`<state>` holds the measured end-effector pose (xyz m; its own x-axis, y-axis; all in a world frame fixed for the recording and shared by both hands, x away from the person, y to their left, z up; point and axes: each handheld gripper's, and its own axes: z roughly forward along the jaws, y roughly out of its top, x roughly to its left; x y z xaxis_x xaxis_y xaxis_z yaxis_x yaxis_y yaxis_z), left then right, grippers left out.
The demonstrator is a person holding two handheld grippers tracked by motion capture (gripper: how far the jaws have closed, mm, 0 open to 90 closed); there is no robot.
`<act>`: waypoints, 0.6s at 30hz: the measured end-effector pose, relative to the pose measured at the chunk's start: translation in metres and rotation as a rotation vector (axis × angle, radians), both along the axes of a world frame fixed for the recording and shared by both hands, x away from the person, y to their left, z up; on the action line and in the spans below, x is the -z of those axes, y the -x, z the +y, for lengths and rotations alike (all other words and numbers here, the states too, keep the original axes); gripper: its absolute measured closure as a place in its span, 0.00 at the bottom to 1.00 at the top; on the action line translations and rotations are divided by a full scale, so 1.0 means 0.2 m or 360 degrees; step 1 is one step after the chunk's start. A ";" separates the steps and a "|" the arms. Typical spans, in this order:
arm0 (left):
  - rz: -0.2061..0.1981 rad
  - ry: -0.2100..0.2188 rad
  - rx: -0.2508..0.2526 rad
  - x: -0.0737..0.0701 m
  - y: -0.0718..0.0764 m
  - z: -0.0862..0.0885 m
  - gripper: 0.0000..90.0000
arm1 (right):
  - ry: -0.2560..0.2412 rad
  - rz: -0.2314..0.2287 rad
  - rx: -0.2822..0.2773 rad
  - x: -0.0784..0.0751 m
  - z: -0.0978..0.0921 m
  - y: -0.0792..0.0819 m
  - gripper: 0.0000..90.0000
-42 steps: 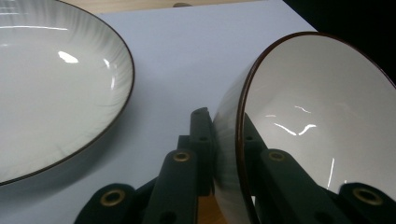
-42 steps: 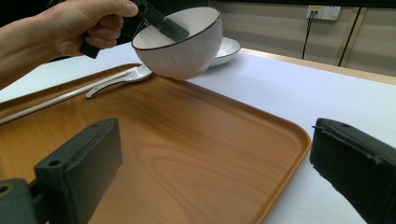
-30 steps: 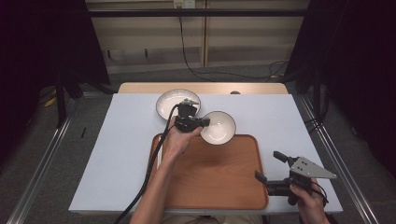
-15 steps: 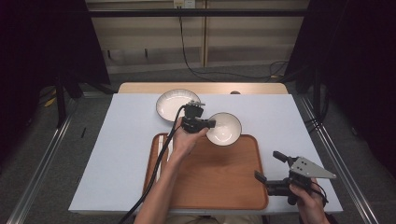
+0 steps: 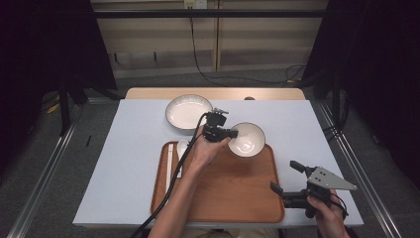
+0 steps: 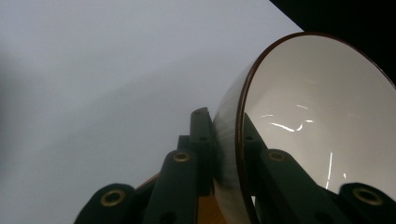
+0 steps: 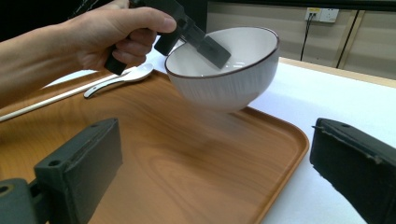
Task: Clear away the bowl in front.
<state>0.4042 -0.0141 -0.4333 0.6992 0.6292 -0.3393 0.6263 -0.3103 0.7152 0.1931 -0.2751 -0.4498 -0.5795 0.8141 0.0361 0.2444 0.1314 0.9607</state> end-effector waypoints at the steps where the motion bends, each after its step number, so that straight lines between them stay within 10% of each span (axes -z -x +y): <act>1: -0.0006 -0.0003 0.0008 0.00 0.00 -0.01 0.91 | -0.0006 0.0003 0.0004 0.00 0.00 0.00 0.02; 18: -0.0014 -0.0016 0.0051 0.04 0.05 -0.15 0.91 | -0.0003 0.0005 0.0007 0.00 0.00 0.00 0.03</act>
<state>0.3936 -0.0442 -0.4412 0.7220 0.6100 -0.3265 0.6095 -0.3374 0.7174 0.1932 -0.2741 -0.4500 -0.5760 0.8165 0.0392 0.2480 0.1288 0.9602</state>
